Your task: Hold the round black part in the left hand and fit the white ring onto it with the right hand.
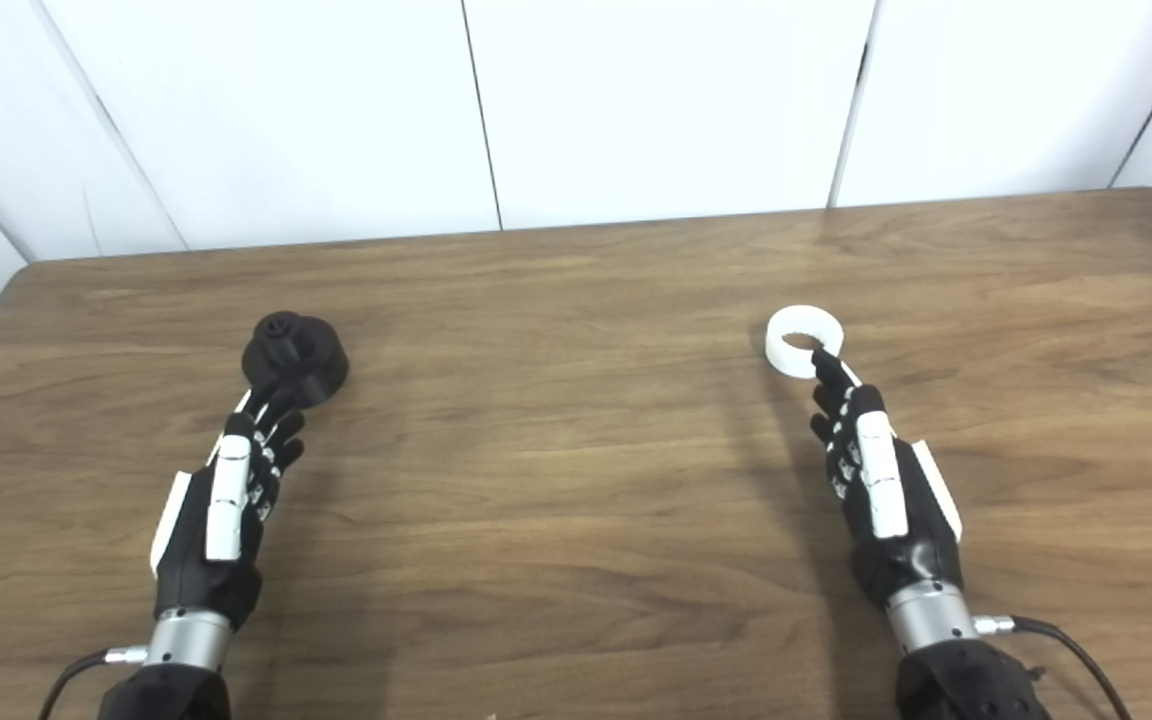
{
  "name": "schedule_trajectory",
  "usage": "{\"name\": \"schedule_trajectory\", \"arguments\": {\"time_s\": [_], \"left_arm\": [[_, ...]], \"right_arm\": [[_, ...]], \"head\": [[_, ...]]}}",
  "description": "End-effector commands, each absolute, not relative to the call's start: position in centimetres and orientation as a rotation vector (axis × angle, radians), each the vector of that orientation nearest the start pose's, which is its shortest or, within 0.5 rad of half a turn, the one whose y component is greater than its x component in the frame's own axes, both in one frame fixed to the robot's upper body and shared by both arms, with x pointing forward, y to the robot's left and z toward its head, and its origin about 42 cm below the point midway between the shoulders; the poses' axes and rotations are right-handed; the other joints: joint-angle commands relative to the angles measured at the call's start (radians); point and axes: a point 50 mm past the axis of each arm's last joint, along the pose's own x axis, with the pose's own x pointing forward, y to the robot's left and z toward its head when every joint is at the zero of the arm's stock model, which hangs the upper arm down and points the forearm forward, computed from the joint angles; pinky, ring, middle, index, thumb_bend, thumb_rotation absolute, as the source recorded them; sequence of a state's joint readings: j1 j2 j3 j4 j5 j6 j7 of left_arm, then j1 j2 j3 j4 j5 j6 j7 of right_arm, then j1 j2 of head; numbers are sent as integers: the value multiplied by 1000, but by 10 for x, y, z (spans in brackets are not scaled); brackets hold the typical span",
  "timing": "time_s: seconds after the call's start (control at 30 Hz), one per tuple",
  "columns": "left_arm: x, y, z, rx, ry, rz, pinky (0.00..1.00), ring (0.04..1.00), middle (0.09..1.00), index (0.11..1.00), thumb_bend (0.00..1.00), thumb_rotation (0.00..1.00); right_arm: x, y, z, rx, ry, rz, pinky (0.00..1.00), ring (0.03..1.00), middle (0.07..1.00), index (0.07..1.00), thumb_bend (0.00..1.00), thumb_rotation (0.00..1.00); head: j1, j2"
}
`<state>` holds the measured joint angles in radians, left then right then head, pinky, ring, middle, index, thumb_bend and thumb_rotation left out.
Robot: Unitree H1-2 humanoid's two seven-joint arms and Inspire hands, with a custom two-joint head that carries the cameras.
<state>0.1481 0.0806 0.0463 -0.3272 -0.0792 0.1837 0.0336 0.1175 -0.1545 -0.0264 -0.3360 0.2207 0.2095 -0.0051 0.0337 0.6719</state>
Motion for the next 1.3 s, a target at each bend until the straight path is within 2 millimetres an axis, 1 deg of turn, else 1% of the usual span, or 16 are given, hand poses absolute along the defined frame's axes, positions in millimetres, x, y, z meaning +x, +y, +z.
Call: {"name": "schedule_trajectory", "arguments": {"time_s": [0.0, 0.4, 0.5, 0.57, 0.6, 0.67, 0.7, 0.77, 0.87, 0.9, 0.93, 1.0, 1.03, 1.07, 1.13, 1.27], "left_arm": [[222, 246, 144, -16, -43, 114, 932, 935, 952, 956, 490, 1000], [222, 246, 145, -5, -32, 113, 942, 937, 956, 965, 517, 1000], [223, 249, 147, 46, -47, 96, 956, 949, 965, 975, 515, 995], [225, 257, 149, 100, -54, 87, 957, 959, 968, 972, 512, 907], [226, 263, 153, 190, -57, 94, 932, 952, 965, 960, 519, 833], [227, 274, 164, 341, -59, 124, 870, 930, 949, 924, 585, 647], [228, 278, 171, 389, -68, 129, 863, 928, 949, 920, 611, 579], [232, 289, 184, 430, -96, 123, 888, 941, 965, 937, 666, 422], [236, 303, 201, 526, -120, 129, 880, 951, 973, 937, 808, 350], [238, 307, 209, 569, -128, 127, 881, 952, 973, 934, 826, 343], [240, 310, 214, 596, -132, 126, 924, 979, 988, 941, 862, 299], [244, 318, 223, 664, -134, 113, 955, 994, 997, 953, 876, 257], [247, 322, 229, 718, -127, 107, 973, 999, 1000, 958, 883, 233], [248, 325, 232, 755, -121, 104, 973, 1000, 1000, 956, 886, 231], [253, 332, 241, 841, -126, 104, 946, 1000, 1000, 922, 921, 195], [265, 341, 250, 925, -138, 109, 908, 1000, 1000, 877, 963, 155]], "right_arm": [[248, -252, 164, 93, -96, 17, 997, 997, 980, 930, 548, 1000], [249, -253, 165, 80, -94, 19, 990, 992, 978, 923, 556, 1000], [250, -253, 165, 86, -97, 20, 995, 992, 975, 923, 563, 1000], [251, -252, 165, 92, -95, 12, 991, 987, 970, 922, 559, 1000], [251, -251, 164, 95, -97, 14, 991, 988, 971, 925, 556, 1000], [252, -250, 162, 96, -95, 15, 997, 994, 976, 928, 548, 1000], [252, -250, 162, 100, -92, 13, 996, 993, 976, 925, 548, 1000], [252, -250, 160, 95, -93, 15, 995, 994, 976, 924, 540, 1000], [253, -249, 156, 104, -88, 17, 985, 994, 976, 924, 550, 1000], [254, -249, 155, 103, -81, 13, 985, 994, 977, 924, 554, 1000], [254, -249, 154, 101, -77, 10, 965, 986, 969, 916, 574, 1000], [255, -249, 152, 92, -74, 11, 952, 980, 965, 911, 589, 1000], [256, -249, 151, 93, -78, 8, 925, 972, 960, 906, 596, 1000], [256, -249, 151, 94, -80, 5, 918, 969, 958, 903, 597, 1000], [256, -250, 150, 88, -77, 8, 915, 975, 967, 907, 601, 1000], [258, -251, 149, 93, -67, 1, 931, 979, 968, 902, 613, 1000]], "head": [[0, 1], [0, 3], [7, 1], [13, -1], [16, -2], [19, -2], [19, -2], [30, -6], [40, -12], [42, -13], [44, -13], [48, -16], [48, -16], [48, -16], [51, -19], [58, -24]]}}
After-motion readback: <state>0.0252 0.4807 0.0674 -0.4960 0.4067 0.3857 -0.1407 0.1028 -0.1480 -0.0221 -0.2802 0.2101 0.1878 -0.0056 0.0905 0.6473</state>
